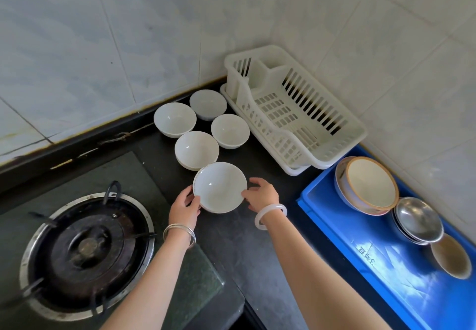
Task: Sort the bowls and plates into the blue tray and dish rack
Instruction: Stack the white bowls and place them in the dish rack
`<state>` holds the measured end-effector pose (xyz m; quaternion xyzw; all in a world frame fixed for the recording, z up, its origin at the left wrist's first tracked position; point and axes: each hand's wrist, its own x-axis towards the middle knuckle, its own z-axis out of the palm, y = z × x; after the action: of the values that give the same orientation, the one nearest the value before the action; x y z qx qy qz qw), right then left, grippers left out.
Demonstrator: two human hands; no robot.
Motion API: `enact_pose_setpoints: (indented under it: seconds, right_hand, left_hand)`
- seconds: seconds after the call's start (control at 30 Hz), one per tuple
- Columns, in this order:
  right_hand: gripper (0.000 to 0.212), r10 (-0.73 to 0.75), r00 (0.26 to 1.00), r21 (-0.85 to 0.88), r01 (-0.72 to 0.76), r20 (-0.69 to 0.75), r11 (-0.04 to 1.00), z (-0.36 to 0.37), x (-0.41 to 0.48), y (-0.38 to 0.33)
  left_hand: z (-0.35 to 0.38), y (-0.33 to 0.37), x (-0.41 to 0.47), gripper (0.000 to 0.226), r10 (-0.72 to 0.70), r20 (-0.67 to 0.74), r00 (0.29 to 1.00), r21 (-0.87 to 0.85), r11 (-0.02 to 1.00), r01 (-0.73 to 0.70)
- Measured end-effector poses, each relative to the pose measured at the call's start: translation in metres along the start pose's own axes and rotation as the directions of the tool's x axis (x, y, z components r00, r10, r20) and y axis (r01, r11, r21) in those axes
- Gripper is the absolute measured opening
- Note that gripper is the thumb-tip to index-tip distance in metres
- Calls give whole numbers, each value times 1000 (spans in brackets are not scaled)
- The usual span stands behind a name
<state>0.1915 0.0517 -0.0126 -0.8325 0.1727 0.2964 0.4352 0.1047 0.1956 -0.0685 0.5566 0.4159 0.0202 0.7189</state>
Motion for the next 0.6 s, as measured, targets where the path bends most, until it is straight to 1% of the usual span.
enact_pose_setpoints:
  seconds: [0.1,0.17,0.3,0.37,0.47,0.6]
  right_hand:
    - [54,53,995,92,-61,79,994,0,3,4]
    - [48,68,989,138,-86,129,987,0,5,7]
    - [35,48,971,264,-112,235,958,3,8,11]
    - [37,19,971,305,-93,237,948,4,10,13]
    - [38,-20,977,287,-43,213,957,4,11,16]
    - [37,-64,980,298,5,188,954,-4,11,17]
  left_hand:
    - [1,1,0,41,-23,0,1000,-12,1000,23]
    - [1,3,0,41,-40,0,999,-33,999,40]
    - [7,6,2,39,-95,-27,995,-120,989,91]
    - [9,6,2,37,-104,-53,993,-150,984,95]
    - [10,7,0,35,-107,-81,991,-157,983,93]
    - [14,19,-5,34,-92,-81,992,-130,988,81]
